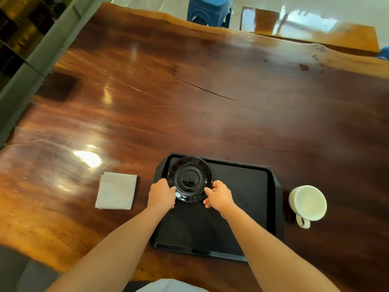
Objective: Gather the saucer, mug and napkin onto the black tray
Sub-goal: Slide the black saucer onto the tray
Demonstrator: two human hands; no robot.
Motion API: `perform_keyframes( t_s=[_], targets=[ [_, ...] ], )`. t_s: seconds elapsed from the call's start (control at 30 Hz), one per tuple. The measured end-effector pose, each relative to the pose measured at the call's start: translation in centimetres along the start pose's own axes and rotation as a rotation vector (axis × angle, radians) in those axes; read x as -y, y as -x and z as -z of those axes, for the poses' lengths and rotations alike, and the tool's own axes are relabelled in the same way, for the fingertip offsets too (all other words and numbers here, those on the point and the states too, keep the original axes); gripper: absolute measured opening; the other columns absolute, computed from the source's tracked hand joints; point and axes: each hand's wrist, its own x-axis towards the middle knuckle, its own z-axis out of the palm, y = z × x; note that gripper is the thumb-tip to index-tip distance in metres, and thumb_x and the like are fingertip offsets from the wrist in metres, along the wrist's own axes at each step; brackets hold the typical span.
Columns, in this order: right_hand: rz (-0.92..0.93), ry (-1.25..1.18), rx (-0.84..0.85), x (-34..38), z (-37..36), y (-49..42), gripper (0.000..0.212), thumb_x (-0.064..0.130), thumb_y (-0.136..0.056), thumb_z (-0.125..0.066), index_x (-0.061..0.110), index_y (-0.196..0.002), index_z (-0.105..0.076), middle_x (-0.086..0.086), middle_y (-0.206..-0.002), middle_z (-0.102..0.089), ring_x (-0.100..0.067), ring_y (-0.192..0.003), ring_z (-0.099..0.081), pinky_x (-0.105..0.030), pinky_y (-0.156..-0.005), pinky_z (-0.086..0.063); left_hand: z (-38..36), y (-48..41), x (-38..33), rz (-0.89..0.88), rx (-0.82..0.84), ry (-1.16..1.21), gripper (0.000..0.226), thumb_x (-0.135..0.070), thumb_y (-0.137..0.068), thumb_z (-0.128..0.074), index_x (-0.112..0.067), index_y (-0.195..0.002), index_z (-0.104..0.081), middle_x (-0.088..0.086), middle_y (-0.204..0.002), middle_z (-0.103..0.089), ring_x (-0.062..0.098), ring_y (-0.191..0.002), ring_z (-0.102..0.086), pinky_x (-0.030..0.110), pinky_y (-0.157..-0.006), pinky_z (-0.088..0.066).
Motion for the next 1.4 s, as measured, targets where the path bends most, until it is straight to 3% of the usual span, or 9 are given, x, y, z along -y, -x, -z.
perform_keyframes(
  t_s=[0.23, 0.4, 0.73, 0.9, 1.03, 1.13, 1.23, 1.4],
  targets=[
    [-0.008, -0.060, 0.022, -0.2, 0.7, 1.1, 0.012, 0.011, -0.098, -0.055, 0.012, -0.109, -0.052, -0.012, -0.095, -0.069, -0.017, -0.064, -0.066, -0.025, -0.053, -0.056, 1.1, 1.0, -0.4, -0.073, -0.006, -0.164, 0.026, -0.024, -0.099, -0.060, -0.010, -0.078, -0.053, 0.018, -0.086, -0.070, 0.033, -0.068, -0.074, 0.046, -0.070, -0.064],
    [-0.029, -0.147, 0.016, -0.2, 1.6, 2.2, 0.020, 0.004, -0.097, -0.050, 0.009, -0.116, -0.054, -0.019, -0.101, -0.068, -0.025, -0.069, -0.062, -0.036, -0.066, -0.058, 1.8, 2.2, -0.9, -0.130, -0.014, -0.235, 0.025, -0.026, -0.099, -0.058, -0.001, -0.101, -0.063, 0.020, -0.093, -0.072, 0.037, -0.081, -0.073, 0.046, -0.080, -0.061],
    [0.057, -0.065, -0.084, -0.5, 4.3, 5.5, 0.014, 0.013, -0.098, -0.049, 0.013, -0.107, -0.059, -0.010, -0.095, -0.070, -0.015, -0.066, -0.062, -0.024, -0.054, -0.052, 1.1, 6.4, -2.5, -0.264, -0.030, -0.290, 0.025, -0.031, -0.100, -0.053, -0.007, -0.098, -0.059, 0.016, -0.097, -0.069, 0.037, -0.086, -0.071, 0.046, -0.083, -0.059],
    [0.101, -0.024, -0.141, -0.8, 6.0, 7.1, 0.014, 0.016, -0.098, -0.046, 0.016, -0.101, -0.060, -0.007, -0.094, -0.069, -0.014, -0.065, -0.059, -0.024, -0.052, -0.048, 0.6, 8.2, -3.7, -0.390, -0.067, -0.358, 0.024, -0.033, -0.098, -0.053, -0.010, -0.095, -0.058, 0.009, -0.091, -0.066, 0.028, -0.083, -0.065, 0.040, -0.075, -0.057],
    [0.157, 0.016, -0.170, -1.0, 7.6, 8.2, 0.012, 0.018, -0.098, -0.046, 0.018, -0.096, -0.059, -0.004, -0.092, -0.068, -0.017, -0.072, -0.062, -0.031, -0.066, -0.055, 0.3, 9.5, -4.8, -0.468, -0.083, -0.417, 0.024, -0.036, -0.098, -0.051, -0.013, -0.095, -0.056, 0.005, -0.088, -0.065, 0.025, -0.080, -0.064, 0.039, -0.070, -0.055],
    [0.192, 0.054, -0.190, -1.3, 8.5, 8.9, 0.013, 0.020, -0.099, -0.046, 0.016, -0.099, -0.059, -0.006, -0.097, -0.067, -0.024, -0.087, -0.066, -0.038, -0.075, -0.057, 0.0, 10.2, -5.7, -0.515, -0.087, -0.451, 0.020, -0.034, -0.097, -0.050, -0.015, -0.093, -0.055, 0.004, -0.092, -0.066, 0.025, -0.081, -0.062, 0.036, -0.065, -0.051],
    [0.247, 0.158, -0.217, -1.8, 9.3, 9.8, 0.015, 0.021, -0.098, -0.045, 0.015, -0.102, -0.058, -0.006, -0.100, -0.065, -0.022, -0.087, -0.063, -0.034, -0.072, -0.053, -0.5, 10.7, -6.5, -0.564, -0.062, -0.477, 0.018, -0.031, -0.095, -0.050, -0.014, -0.091, -0.054, 0.006, -0.093, -0.065, 0.027, -0.081, -0.062, 0.034, -0.062, -0.044],
    [0.270, 0.285, -0.258, -3.1, 10.7, 11.3, 0.021, 0.020, -0.097, -0.044, 0.014, -0.111, -0.058, -0.007, -0.105, -0.065, -0.025, -0.090, -0.063, -0.040, -0.080, -0.055, -2.2, 11.7, -8.9, -0.651, -0.034, -0.518, 0.016, -0.027, -0.092, -0.049, -0.012, -0.092, -0.054, 0.007, -0.090, -0.065, 0.030, -0.082, -0.062, 0.035, -0.062, -0.044]
  ],
)
